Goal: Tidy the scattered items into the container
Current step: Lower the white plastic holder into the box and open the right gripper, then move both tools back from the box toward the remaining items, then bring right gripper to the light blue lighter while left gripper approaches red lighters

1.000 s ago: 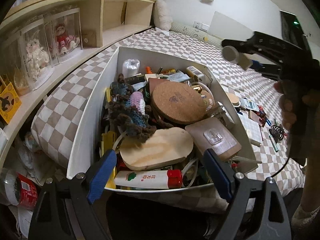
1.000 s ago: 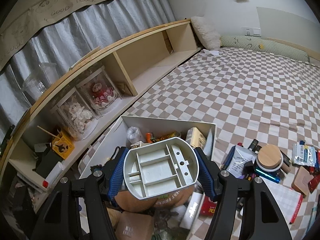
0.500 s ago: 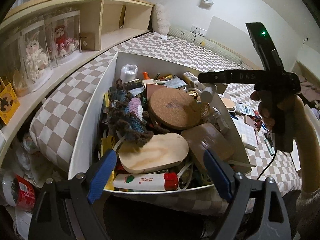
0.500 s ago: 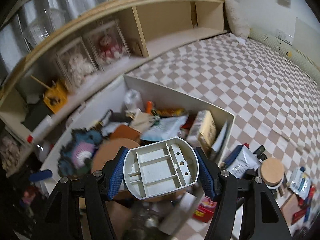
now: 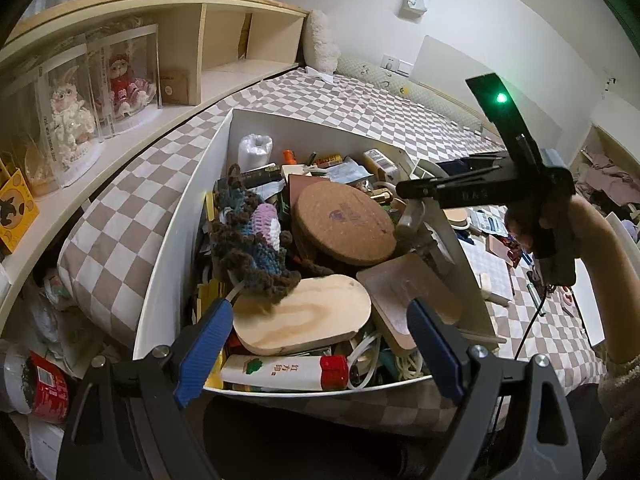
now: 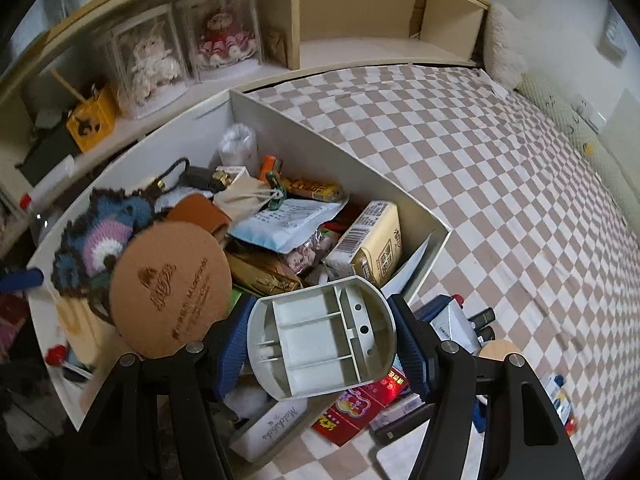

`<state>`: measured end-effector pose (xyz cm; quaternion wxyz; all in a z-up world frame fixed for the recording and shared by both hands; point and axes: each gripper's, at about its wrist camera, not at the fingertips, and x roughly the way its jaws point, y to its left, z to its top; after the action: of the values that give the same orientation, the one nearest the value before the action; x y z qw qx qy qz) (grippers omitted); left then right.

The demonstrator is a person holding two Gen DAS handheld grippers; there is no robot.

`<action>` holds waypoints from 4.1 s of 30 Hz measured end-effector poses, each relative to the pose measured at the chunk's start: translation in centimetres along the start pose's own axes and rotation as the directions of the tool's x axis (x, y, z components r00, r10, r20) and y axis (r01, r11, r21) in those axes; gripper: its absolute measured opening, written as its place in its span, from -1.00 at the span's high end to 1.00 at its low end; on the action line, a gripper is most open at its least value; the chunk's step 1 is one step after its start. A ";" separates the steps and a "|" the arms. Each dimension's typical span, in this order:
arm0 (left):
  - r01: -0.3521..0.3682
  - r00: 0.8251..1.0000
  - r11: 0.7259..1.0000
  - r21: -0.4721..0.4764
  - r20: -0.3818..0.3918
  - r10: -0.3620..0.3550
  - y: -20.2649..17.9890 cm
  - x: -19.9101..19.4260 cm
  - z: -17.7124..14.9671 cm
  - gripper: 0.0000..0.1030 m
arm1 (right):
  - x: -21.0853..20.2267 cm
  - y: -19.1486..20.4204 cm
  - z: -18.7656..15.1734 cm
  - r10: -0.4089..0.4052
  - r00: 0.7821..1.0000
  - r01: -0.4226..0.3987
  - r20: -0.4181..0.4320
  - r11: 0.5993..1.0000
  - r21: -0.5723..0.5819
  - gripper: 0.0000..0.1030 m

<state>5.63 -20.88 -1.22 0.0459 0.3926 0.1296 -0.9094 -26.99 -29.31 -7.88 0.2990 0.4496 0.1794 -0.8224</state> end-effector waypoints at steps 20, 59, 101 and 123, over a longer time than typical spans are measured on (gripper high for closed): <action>0.018 1.000 1.000 0.001 0.012 -0.018 -1.2 -0.4 0.6 -0.90 | -5.9 -2.6 -1.1 0.166 0.950 -0.240 0.265 0.930 0.279 -1.00; 0.056 0.995 0.993 0.104 0.073 -0.064 -8.9 -1.5 0.4 -1.00 | -14.4 -0.6 -16.4 -0.190 0.933 0.020 0.305 0.874 0.485 -1.00; 0.224 0.973 0.931 0.288 -0.005 -0.233 -22.2 3.8 0.2 -0.99 | -20.7 -6.1 -28.0 -0.447 0.854 0.212 0.267 0.767 0.606 -1.00; 0.324 0.945 0.867 0.378 -0.157 -0.285 -30.9 12.4 -2.8 -0.36 | -15.0 -13.9 -35.1 -0.423 0.901 0.245 0.094 0.675 0.696 -1.00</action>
<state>-6.68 9.87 -5.88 -0.1855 0.4113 0.0042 -0.8924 -7.61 5.92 -13.42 -0.0192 0.3795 -0.0866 -0.9209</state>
